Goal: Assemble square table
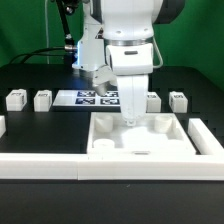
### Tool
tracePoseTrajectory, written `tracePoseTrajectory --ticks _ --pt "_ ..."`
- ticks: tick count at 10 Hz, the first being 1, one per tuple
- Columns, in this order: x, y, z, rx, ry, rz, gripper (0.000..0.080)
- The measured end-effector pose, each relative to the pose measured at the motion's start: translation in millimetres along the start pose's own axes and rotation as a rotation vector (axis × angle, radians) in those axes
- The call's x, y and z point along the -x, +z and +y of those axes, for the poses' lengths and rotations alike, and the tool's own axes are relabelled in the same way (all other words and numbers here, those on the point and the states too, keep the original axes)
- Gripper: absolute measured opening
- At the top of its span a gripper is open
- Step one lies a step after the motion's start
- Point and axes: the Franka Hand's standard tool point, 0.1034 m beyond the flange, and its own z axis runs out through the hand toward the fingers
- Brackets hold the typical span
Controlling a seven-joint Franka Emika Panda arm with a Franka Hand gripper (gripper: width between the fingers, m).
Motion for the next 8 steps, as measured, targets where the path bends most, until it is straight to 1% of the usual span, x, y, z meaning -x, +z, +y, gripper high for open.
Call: tracePoseTrajectory --ticks 1,2,3,5,7,8 --pt "-10.2 -0.4 6.4 0.008 -0.013 0.009 0.0063" --pt "-19.7 -0.7 7.2 0.000 -0.002 0.014 0.0063" --pt "-23.1 -1.0 7.3 -0.021 0.015 0.009 0.0063" --pt "-22.6 0.1 7.6 -0.066 0.012 0.000 0.0065" --pt "-22.3 0.4 7.3 -0.064 0.012 0.001 0.0065" --pt "-21.9 1.0 7.1 -0.066 0.014 0.001 0.0127"
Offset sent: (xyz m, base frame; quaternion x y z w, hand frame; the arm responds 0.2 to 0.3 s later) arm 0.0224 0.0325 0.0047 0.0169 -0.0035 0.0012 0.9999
